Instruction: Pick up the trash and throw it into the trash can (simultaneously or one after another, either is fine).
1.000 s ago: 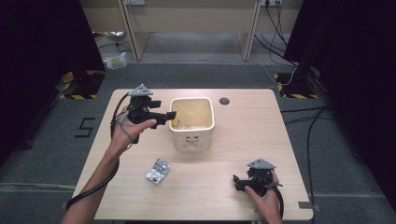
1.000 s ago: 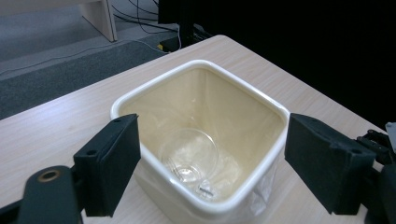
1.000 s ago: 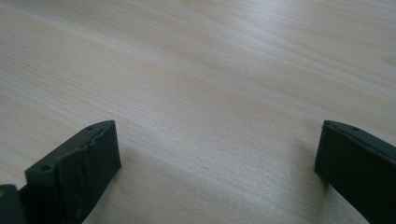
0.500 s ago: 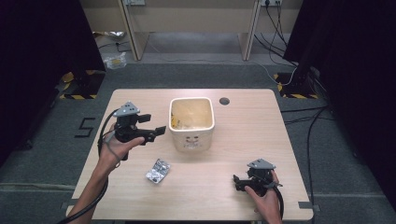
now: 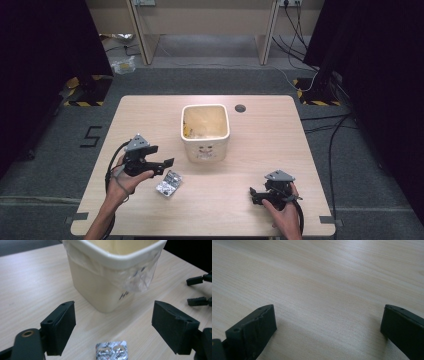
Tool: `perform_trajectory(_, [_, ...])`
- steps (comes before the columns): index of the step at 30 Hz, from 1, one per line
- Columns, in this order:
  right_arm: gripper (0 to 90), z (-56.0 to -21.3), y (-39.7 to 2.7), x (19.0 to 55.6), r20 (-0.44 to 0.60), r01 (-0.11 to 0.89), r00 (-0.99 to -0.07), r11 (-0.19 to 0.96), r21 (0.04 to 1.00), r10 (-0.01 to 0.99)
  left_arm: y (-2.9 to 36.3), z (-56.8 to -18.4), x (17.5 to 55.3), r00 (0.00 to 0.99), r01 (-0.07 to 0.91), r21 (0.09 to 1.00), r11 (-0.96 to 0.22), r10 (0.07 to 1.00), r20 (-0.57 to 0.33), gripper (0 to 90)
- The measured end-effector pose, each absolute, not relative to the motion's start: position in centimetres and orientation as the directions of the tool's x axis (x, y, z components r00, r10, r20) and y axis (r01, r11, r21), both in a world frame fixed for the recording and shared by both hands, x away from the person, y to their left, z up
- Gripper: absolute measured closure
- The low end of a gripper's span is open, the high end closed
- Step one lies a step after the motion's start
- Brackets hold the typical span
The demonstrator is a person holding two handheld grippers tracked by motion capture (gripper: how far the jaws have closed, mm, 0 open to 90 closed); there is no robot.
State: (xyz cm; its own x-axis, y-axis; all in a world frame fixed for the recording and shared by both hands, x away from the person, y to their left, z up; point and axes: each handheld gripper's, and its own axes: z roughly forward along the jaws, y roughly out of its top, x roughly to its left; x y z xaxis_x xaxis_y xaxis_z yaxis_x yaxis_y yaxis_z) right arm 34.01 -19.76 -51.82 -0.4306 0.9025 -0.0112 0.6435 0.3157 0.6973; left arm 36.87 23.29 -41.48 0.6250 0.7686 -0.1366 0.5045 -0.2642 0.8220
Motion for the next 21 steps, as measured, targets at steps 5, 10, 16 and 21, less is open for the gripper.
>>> perform_trajectory(5, [0.4, -51.8, -19.7, 34.0, -0.01, 0.644, -0.43, 0.315, 0.697, 0.903, 23.3, -43.0, 36.3, 0.614, 0.516, 0.811, -0.276, 0.779, -0.126, 18.7])
perform_trajectory(10, [0.4, -51.8, -19.8, 34.0, -0.011, 0.644, -0.431, 0.316, 0.697, 0.902, 23.2, -44.7, 36.1, 0.605, 0.537, 0.799, -0.27, 0.783, -0.142, 18.6])
perform_trajectory(16, [0.3, -51.8, -19.7, 34.0, -0.01, 0.644, -0.43, 0.314, 0.697, 0.903, 23.4, -46.6, 35.8, 0.595, 0.561, 0.786, -0.262, 0.787, -0.162, 18.2])
perform_trajectory(21, [0.4, -51.8, -19.7, 34.0, -0.01, 0.644, -0.43, 0.315, 0.697, 0.903, 23.3, -47.7, 35.6, 0.588, 0.571, 0.773, -0.278, 0.795, -0.148, 18.1])
